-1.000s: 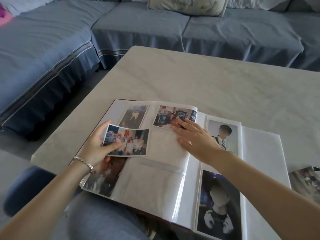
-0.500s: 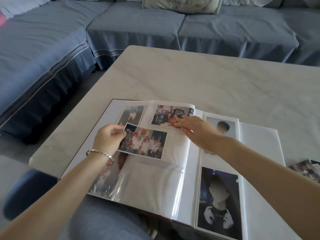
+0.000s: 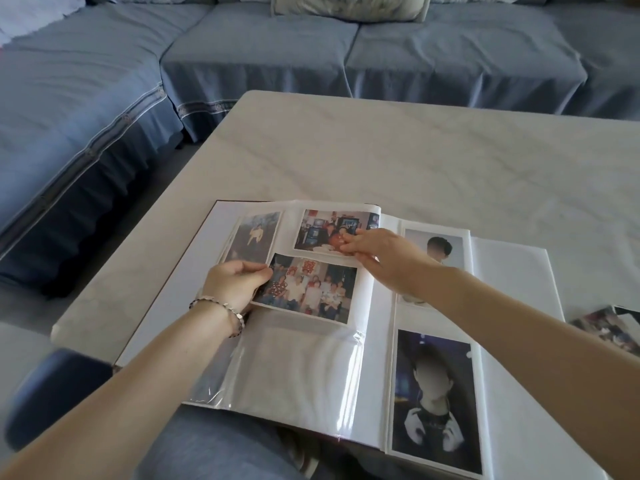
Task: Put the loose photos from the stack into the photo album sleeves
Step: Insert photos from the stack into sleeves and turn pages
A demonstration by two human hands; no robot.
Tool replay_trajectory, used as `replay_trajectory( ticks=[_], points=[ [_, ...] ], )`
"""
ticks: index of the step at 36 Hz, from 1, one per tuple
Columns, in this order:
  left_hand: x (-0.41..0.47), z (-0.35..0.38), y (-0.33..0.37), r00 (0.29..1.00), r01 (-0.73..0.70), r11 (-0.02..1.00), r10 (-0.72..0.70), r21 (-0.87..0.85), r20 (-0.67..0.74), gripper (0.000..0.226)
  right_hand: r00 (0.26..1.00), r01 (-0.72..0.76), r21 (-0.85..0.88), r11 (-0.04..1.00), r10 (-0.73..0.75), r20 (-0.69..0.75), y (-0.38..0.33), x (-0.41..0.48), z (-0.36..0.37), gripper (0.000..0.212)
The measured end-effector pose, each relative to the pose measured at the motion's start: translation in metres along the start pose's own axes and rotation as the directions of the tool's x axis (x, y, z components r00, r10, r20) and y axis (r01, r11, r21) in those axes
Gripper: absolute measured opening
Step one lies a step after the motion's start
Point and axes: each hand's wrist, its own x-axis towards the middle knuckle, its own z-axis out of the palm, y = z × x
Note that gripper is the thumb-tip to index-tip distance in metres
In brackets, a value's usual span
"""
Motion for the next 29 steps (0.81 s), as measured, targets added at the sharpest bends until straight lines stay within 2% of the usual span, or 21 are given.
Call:
replay_trajectory(
  ticks=[3, 5, 8, 11, 16, 23, 27, 29],
  points=[
    [-0.003, 0.002, 0.003, 0.998, -0.066, 0.994, 0.068, 0.083, -0.013, 0.013, 1.0, -0.003, 0.001, 1.0, 0.003, 0.005, 0.0, -0.001, 0.0, 0.034],
    [-0.004, -0.001, 0.006, 1.0, -0.017, 0.998, 0.016, 0.055, 0.025, 0.023, 1.0, -0.008, 0.0, 1.0, 0.008, 0.009, 0.0, -0.002, -0.001, 0.034],
    [-0.007, -0.005, 0.011, 0.996, 0.004, 0.99, -0.017, 0.141, 0.089, 0.035, 1.0, -0.01, 0.004, 1.0, 0.01, 0.011, -0.002, -0.002, -0.002, 0.034],
    [-0.009, -0.003, 0.017, 0.996, -0.004, 0.979, -0.014, 0.202, 0.091, 0.041, 1.0, -0.006, 0.009, 1.0, 0.006, 0.011, -0.004, -0.003, -0.003, 0.034],
    [-0.012, -0.004, 0.019, 0.996, 0.046, 0.991, -0.055, 0.129, 0.072, 0.033, 1.0, -0.011, 0.024, 1.0, 0.011, 0.007, -0.003, -0.006, -0.001, 0.035],
    [-0.016, -0.005, 0.026, 0.998, -0.047, 0.985, 0.038, 0.167, 0.055, 0.03, 0.999, -0.01, 0.049, 0.999, 0.012, -0.033, -0.001, -0.007, 0.003, 0.035],
    [-0.017, -0.011, 0.031, 0.981, 0.0, 0.995, -0.019, 0.098, 0.191, 0.013, 0.996, 0.016, 0.093, 0.996, -0.008, -0.087, 0.0, -0.006, 0.001, 0.032],
    [-0.017, -0.012, 0.032, 0.97, 0.0, 0.99, -0.034, 0.142, 0.239, 0.007, 0.992, -0.001, 0.125, 0.992, 0.017, -0.126, 0.003, -0.006, 0.001, 0.03]
  ],
)
